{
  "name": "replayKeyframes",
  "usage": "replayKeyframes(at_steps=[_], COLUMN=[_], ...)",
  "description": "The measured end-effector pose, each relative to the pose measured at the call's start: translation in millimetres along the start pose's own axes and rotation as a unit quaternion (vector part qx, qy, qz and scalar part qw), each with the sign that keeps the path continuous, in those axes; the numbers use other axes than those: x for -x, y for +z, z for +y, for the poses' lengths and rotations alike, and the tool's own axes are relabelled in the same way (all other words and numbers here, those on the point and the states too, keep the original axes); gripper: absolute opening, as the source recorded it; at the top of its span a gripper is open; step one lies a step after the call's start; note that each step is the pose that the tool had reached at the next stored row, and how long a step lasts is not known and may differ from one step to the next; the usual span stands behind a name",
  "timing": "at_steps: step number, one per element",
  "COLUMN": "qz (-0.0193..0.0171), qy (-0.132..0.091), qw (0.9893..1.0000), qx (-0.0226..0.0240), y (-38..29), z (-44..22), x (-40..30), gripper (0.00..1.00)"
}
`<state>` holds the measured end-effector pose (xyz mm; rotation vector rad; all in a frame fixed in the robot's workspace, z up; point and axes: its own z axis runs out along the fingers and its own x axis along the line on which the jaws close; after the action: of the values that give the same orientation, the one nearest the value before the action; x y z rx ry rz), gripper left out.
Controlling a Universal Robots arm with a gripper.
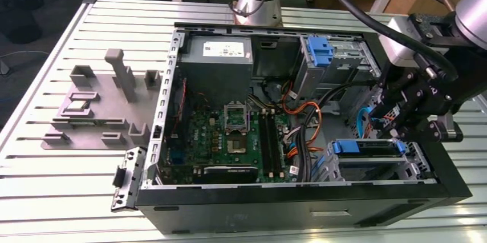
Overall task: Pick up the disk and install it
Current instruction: 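Insert the first disk wire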
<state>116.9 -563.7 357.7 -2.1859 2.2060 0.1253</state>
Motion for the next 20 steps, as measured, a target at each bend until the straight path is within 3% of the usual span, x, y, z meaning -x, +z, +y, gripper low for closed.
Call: replayKeyframes(at_steps=[11,14,18,20], qz=[-0.0001,-0.0002,-0.0001,-0.0001], qy=[0.000,0.000,0.000,0.000], qw=[1.0000,1.0000,1.0000,1.0000], qx=[0.0000,0.0000,0.0000,0.0000], y=[0.5,0.7,0.7,0.7], z=[-0.1,-0.1,-0.1,-0.1], x=[-0.1,-0.1,-0.1,-0.1], gripper=[0.42,0.34,0.16,0.16])
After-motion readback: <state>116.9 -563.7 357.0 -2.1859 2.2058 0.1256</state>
